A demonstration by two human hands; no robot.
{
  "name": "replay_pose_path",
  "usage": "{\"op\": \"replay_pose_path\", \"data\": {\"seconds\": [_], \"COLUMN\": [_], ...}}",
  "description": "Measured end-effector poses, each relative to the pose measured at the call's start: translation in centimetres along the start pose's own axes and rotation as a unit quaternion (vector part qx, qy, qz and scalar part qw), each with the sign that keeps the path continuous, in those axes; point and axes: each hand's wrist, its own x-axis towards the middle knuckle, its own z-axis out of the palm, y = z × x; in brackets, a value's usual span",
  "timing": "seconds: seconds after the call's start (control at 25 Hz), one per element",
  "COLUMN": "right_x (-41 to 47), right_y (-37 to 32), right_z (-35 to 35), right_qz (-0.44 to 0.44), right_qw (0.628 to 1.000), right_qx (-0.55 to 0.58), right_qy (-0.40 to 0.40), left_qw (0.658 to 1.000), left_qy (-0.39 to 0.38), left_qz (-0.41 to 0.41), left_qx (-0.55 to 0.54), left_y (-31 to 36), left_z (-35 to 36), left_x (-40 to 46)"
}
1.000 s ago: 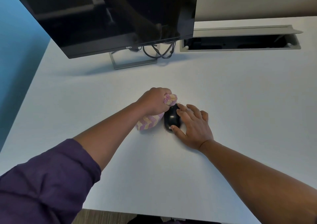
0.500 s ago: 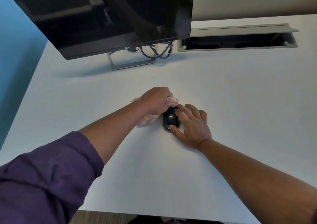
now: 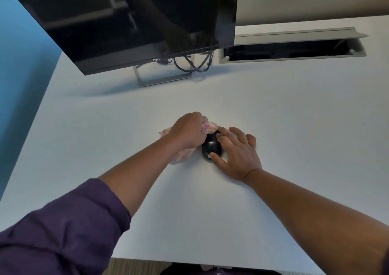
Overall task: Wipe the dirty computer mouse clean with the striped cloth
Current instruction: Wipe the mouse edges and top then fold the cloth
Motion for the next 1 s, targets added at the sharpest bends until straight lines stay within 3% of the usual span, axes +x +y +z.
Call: {"op": "replay_pose_path", "data": {"seconds": [0.24,0.56,0.68,0.88,1.0], "right_x": [0.0,-0.2,-0.1,0.0,-0.1], "right_y": [-0.1,-0.1,-0.1,-0.2,-0.3], "right_z": [-0.2,-0.5,-0.6,-0.7,-0.7], "right_qz": [0.001,-0.005,-0.005,0.006,0.003], "right_qw": [1.0,1.0,1.0,1.0,1.0], "right_qx": [0.0,0.013,0.006,0.008,0.004], "right_qy": [-0.001,-0.01,-0.021,-0.02,-0.02], "left_qw": [0.996,0.997,0.998,0.994,0.993], "left_qy": [0.041,0.031,0.013,0.105,0.106], "left_qz": [-0.059,0.027,0.038,-0.015,-0.028], "left_qx": [-0.05,0.067,0.045,-0.028,-0.03], "left_y": [0.0,0.9,1.1,0.6,0.7], "left_z": [1.8,3.3,3.5,1.2,0.5], "left_x": [-3.5,-7.5,-8.6,-6.2,-4.3]}}
